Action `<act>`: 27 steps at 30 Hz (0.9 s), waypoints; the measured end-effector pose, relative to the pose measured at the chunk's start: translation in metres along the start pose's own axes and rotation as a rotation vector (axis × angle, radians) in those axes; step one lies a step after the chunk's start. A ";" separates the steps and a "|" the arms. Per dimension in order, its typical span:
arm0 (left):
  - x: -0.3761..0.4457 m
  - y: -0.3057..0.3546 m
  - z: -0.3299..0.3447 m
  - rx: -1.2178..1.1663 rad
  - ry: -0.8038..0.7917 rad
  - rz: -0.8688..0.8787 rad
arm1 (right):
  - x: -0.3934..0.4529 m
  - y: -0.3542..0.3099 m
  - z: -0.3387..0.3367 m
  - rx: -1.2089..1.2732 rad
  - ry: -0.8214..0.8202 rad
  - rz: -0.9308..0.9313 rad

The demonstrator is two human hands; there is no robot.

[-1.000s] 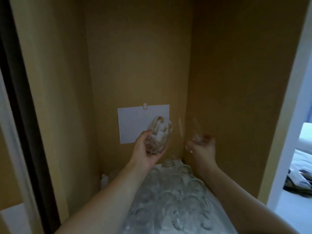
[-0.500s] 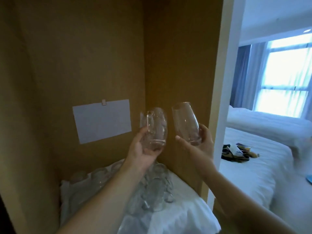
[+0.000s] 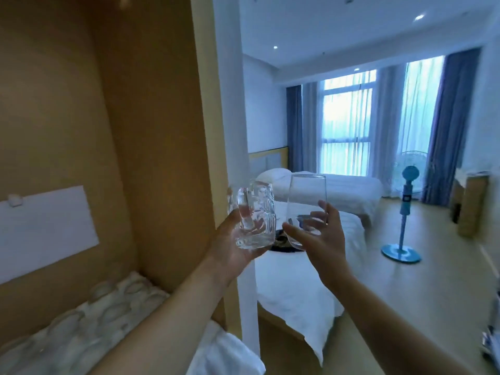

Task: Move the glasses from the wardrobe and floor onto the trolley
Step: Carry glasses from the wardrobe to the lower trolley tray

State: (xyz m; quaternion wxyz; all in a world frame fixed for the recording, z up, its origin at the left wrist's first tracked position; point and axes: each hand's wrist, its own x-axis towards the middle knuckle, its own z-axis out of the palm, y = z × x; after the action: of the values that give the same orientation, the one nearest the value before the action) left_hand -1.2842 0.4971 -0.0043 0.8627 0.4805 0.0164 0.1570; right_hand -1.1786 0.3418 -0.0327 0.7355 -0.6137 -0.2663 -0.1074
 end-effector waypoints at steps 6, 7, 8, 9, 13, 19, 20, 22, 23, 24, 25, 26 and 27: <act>0.068 -0.071 0.071 -0.102 -0.117 -0.066 | 0.040 0.029 -0.111 -0.078 0.110 0.046; 0.080 -0.084 0.084 -0.100 -0.138 -0.094 | 0.047 0.034 -0.129 -0.092 0.122 0.051; 0.092 -0.096 0.098 -0.088 -0.142 -0.121 | 0.053 0.037 -0.147 -0.104 0.133 0.058; 0.103 -0.109 0.112 -0.074 -0.142 -0.143 | 0.060 0.041 -0.164 -0.109 0.144 0.069; 0.138 -0.154 0.167 -0.064 -0.189 -0.213 | 0.083 0.053 -0.231 -0.119 0.195 0.101; 0.182 -0.211 0.230 -0.008 -0.218 -0.289 | 0.107 0.079 -0.317 -0.184 0.275 0.136; 0.189 -0.220 0.239 -0.012 -0.214 -0.307 | 0.110 0.084 -0.329 -0.194 0.291 0.144; 0.206 -0.240 0.252 -0.036 -0.231 -0.340 | 0.114 0.094 -0.351 -0.212 0.316 0.160; 0.214 -0.249 0.258 -0.045 -0.245 -0.355 | 0.116 0.099 -0.361 -0.219 0.330 0.170; 0.221 -0.257 0.263 -0.041 -0.252 -0.365 | 0.118 0.103 -0.370 -0.227 0.345 0.178; 0.228 -0.263 0.269 -0.029 -0.252 -0.373 | 0.120 0.107 -0.379 -0.238 0.362 0.184; 0.234 -0.268 0.273 -0.014 -0.249 -0.383 | 0.123 0.110 -0.386 -0.252 0.381 0.193; 0.241 -0.274 0.277 -0.005 -0.254 -0.397 | 0.126 0.114 -0.393 -0.261 0.405 0.203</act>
State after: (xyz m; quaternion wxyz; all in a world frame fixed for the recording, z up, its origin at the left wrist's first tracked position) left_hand -0.9352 0.2036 -0.0545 0.8730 0.4816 0.0016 -0.0773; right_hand -0.9157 0.0109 -0.1045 0.6955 -0.6929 -0.0344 -0.1872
